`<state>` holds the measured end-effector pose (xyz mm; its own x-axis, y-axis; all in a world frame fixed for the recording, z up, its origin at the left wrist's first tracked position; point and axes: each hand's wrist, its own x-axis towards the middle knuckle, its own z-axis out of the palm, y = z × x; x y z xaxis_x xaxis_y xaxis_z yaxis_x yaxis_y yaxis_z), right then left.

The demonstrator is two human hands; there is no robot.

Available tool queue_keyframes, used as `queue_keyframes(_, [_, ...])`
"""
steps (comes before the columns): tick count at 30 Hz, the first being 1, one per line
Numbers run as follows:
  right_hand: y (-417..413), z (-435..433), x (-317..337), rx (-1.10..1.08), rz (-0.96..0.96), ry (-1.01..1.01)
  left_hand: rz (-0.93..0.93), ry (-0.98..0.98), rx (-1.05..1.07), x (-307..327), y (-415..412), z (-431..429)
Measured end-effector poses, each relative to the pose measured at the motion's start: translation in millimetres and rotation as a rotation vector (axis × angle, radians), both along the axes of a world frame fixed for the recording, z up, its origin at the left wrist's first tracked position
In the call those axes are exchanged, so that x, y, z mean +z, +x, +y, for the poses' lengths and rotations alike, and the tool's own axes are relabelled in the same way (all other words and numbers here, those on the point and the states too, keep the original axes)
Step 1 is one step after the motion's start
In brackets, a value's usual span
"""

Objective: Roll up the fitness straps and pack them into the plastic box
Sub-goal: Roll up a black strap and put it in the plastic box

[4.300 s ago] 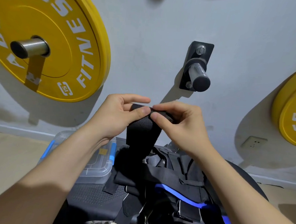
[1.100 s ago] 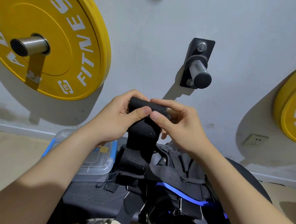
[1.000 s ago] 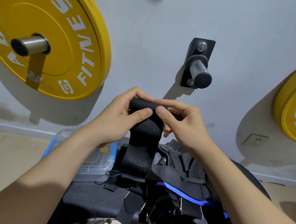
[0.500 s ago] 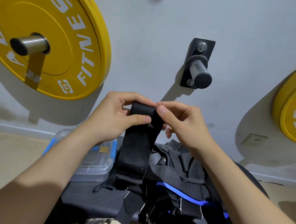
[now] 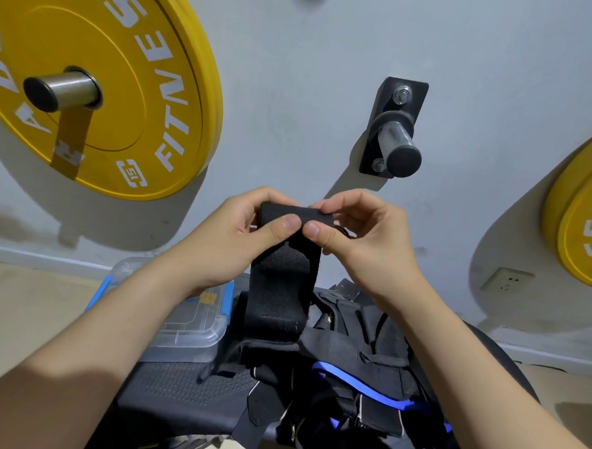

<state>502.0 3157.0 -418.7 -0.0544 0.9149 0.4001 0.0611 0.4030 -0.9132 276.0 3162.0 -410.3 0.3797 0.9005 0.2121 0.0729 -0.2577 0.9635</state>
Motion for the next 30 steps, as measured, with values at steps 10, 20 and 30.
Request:
queue_keyframes(10, [-2, -2, -2, 0.114, -0.112, -0.034, -0.066, 0.010, 0.067, 1, -5, 0])
queue_keyframes(20, [-4, -4, -6, 0.089, -0.125, 0.035, -0.073, -0.135, 0.132, 3, 5, -3])
queue_keyframes(30, [6, 0, -8, 0.400, 0.211, -0.303, -0.164, -0.290, -0.034, 12, 5, -12])
